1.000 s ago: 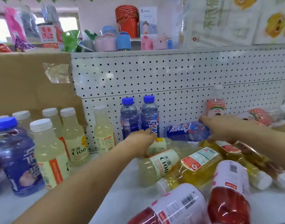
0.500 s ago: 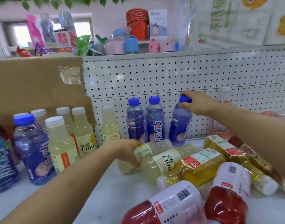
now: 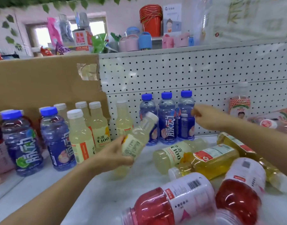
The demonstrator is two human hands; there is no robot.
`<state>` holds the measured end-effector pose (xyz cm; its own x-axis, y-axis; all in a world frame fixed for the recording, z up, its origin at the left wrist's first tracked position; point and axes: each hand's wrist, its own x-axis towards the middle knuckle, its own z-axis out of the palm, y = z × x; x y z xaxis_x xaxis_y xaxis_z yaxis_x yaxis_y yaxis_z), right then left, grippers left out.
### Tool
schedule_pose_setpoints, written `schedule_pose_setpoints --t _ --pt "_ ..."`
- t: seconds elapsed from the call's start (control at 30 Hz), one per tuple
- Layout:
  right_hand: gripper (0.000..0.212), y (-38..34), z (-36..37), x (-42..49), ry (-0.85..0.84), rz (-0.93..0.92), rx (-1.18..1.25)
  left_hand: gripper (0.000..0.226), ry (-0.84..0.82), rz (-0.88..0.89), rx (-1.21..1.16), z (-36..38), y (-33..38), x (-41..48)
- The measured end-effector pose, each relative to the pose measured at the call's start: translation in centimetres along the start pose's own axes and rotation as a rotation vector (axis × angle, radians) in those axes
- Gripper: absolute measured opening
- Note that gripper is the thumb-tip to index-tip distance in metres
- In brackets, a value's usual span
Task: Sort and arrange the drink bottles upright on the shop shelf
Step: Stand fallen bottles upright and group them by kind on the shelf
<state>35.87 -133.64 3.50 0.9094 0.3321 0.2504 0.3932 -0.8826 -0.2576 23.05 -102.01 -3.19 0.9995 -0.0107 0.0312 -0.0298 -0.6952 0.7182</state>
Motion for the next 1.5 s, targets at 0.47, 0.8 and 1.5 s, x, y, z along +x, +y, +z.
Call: schedule_pose_setpoints --t 0.47,0.8,1.5 --pt "0.057 0.3 2.3 -1.2 -0.510 -0.018 -0.182 0.093 0.326 -0.112 -0.362 0.7 -2.2 -0.8" --pt "0.031 -10.6 -2.9 -1.8 -0.144 -0.146 0.361 0.079 0.228 -0.056 -0.339 -0.6 -2.4 -4.2" --pt "0.044 -11.9 1.4 -16.9 -0.216 -0.160 0.283 0.027 0.185 0.437 0.130 0.9 2.6 -13.2"
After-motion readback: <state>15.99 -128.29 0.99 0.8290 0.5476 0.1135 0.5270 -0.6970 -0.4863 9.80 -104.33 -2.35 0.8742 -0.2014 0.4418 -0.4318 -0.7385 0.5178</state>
